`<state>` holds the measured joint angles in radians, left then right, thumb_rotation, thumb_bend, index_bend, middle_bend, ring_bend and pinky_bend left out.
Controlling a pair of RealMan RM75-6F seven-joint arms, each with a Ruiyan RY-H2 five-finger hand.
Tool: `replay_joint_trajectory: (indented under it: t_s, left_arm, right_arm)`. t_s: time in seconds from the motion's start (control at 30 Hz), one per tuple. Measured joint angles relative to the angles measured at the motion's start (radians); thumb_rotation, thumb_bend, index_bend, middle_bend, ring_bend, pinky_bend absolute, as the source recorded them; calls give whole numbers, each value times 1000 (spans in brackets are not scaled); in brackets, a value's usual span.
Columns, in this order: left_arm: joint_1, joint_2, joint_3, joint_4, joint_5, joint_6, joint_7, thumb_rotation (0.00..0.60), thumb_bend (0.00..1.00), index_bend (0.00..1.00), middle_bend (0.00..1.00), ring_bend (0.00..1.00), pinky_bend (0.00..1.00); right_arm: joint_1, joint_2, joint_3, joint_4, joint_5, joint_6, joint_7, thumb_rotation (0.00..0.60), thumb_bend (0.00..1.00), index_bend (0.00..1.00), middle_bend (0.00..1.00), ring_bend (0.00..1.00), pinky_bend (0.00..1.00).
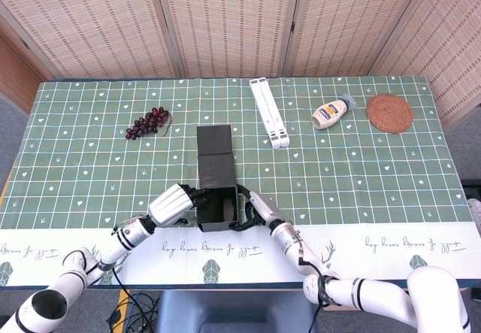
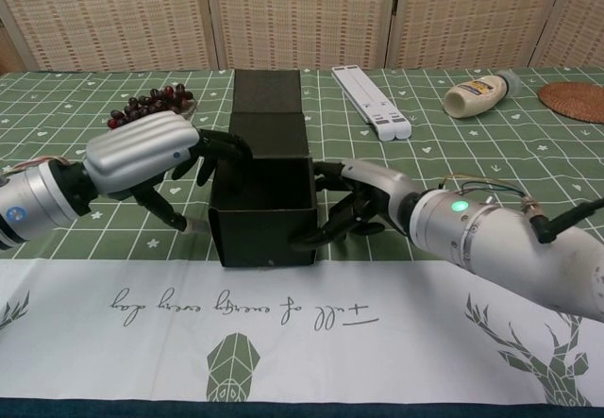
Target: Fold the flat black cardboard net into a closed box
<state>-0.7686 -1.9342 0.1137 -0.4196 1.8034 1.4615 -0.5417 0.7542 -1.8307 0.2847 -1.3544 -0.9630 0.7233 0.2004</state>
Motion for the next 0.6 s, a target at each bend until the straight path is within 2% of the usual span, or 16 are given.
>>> replay_joint_trajectory:
  t_s: [0.27, 0.6]
  left_arm:
    - [-20, -1, 28, 35, 24, 2, 28, 600, 74, 558, 402, 586, 679]
    - [-31, -23, 49, 89, 40, 35, 42, 600, 74, 666, 540, 631, 679]
  right_arm:
    - [-5, 7, -3, -17, -4, -2, -1, 600, 588, 249, 398, 747, 1000]
    - [-12, 9, -8, -32, -13, 1, -1, 600, 588, 249, 398, 747, 1000]
